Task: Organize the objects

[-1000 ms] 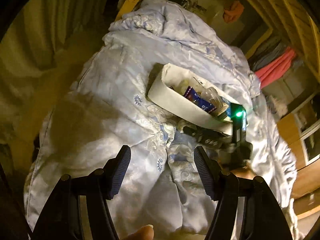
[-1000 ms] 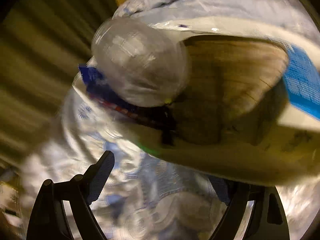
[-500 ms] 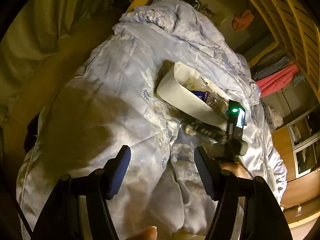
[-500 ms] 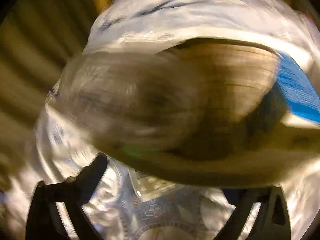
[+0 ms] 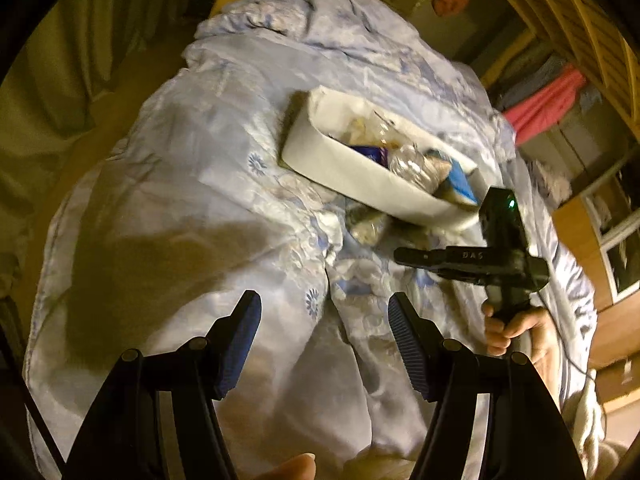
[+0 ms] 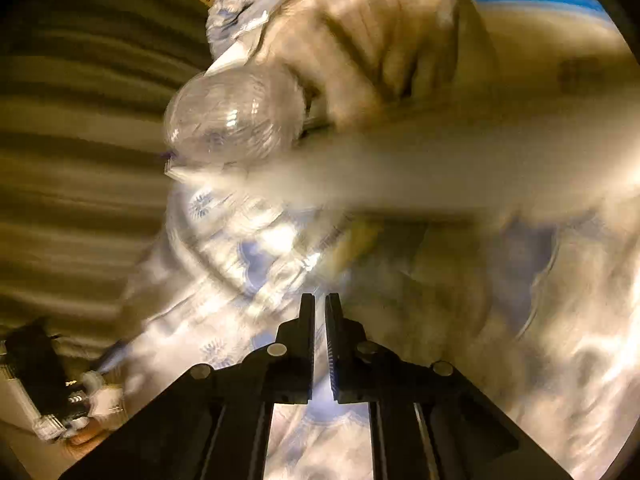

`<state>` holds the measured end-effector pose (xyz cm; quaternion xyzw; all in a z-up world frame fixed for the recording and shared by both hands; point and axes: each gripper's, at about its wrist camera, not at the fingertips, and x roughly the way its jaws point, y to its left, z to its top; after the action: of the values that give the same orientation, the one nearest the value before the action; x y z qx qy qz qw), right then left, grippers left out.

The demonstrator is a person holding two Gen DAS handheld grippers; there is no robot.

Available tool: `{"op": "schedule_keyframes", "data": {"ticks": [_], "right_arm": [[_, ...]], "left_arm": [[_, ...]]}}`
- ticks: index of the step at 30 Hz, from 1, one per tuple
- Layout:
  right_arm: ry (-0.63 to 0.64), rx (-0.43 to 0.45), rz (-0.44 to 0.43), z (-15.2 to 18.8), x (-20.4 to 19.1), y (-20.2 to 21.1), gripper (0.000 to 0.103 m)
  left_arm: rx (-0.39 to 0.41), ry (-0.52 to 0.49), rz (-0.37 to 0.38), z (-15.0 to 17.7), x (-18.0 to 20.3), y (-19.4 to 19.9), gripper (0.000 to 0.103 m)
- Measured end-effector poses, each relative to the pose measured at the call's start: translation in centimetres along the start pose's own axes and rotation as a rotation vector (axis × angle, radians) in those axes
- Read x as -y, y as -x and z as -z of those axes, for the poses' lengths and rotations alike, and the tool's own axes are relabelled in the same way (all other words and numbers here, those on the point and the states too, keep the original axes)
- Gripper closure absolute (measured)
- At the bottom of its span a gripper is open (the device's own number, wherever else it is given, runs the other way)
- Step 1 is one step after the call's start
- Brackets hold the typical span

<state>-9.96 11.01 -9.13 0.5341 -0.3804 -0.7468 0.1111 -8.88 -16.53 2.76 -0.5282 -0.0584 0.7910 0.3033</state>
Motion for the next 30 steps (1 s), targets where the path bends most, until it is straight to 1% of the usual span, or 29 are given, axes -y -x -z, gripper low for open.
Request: {"op": "schedule_keyframes", "data": {"ticks": [2,3,4,5,6,7,8,11,13,15,16,17,18,19,21,23,27,29,30], "right_arm": [[-0.004,0.008,0.025,0.0,-0.4,0.3,0.095],[-0.019,0.011,0.027,0.0,-0.5,0.3,0.095],[-0.048,0.015,0.015,-0.3,-0.7,0.2,0.092],[-0.076,0.015,0.002,-0.8,-0.9,0.0,0.082],[-0.096,0.01,0.001,-2.1,-1.8,-1.5,0.074],[-0.12,0.013,0.012,-2.0,-2.5,-1.8,0.057],[-0.13,0.026,0.023,-1.5,-2.9,-1.7,0.051],[-0.156,0.1,0.053,-1.9,-4.3,-2.0,0.051],[-0.2,0.167,0.106,-2.8,-4.3,-2.2,0.051],[-0.228,0.22,0.2,-3.7,-3.6,-2.5,0.051],[-0.236,0.22,0.229,-4.1,-3.5,-3.2,0.046],[-0.266,0.21,0.243,-4.3,-3.0,-4.2,0.045],[-0.306,0.21,0.229,-4.3,-2.2,-5.2,0.045],[-0.312,0.231,0.226,-4.3,-1.8,-5.7,0.044],[-0.274,0.239,0.247,-4.4,-2.2,-6.4,0.044],[-0.192,0.22,0.272,-4.5,-3.0,-6.9,0.047],[-0.051,0.196,0.31,-4.0,-4.1,-7.5,0.048],[-0.003,0.191,0.313,-3.3,-4.6,-7.5,0.056],[0.008,0.186,0.289,-2.9,-4.8,-7.3,0.058]], "left_arm": [[-0.01,-0.012,-0.01,0.1,0.2,-0.3,0.038],[-0.014,-0.015,-0.012,0.1,0.2,-0.4,0.038],[-0.017,-0.015,-0.011,0.1,0.1,-0.5,0.038],[-0.018,-0.011,-0.008,0.1,-0.1,-0.5,0.038],[-0.018,-0.005,-0.001,0.1,-0.4,-0.5,0.038],[-0.018,0.001,0.004,0.0,-0.5,-0.5,0.038],[-0.019,0.008,0.01,0.0,-0.7,-0.5,0.038],[-0.019,0.031,0.017,-0.1,-1.2,-0.5,0.038],[-0.019,0.038,0.021,-0.1,-1.4,-0.4,0.038],[-0.018,0.043,0.024,-0.2,-1.5,-0.4,0.038],[-0.018,0.044,0.022,-0.2,-1.4,-0.5,0.038],[-0.019,0.042,0.019,-0.2,-1.3,-0.5,0.038],[-0.02,0.04,0.017,-0.2,-1.2,-0.6,0.038],[-0.022,0.037,0.015,-0.3,-1.1,-0.6,0.038],[-0.023,0.025,0.006,-0.3,-0.9,-0.7,0.038],[-0.025,0.015,-0.003,-0.3,-0.8,-0.8,0.038],[-0.021,-0.011,-0.034,-0.2,-0.5,-0.9,0.038],[-0.011,-0.02,-0.056,0.0,-0.4,-0.9,0.038],[-0.007,-0.025,-0.059,0.1,-0.4,-1.0,0.038]]}}
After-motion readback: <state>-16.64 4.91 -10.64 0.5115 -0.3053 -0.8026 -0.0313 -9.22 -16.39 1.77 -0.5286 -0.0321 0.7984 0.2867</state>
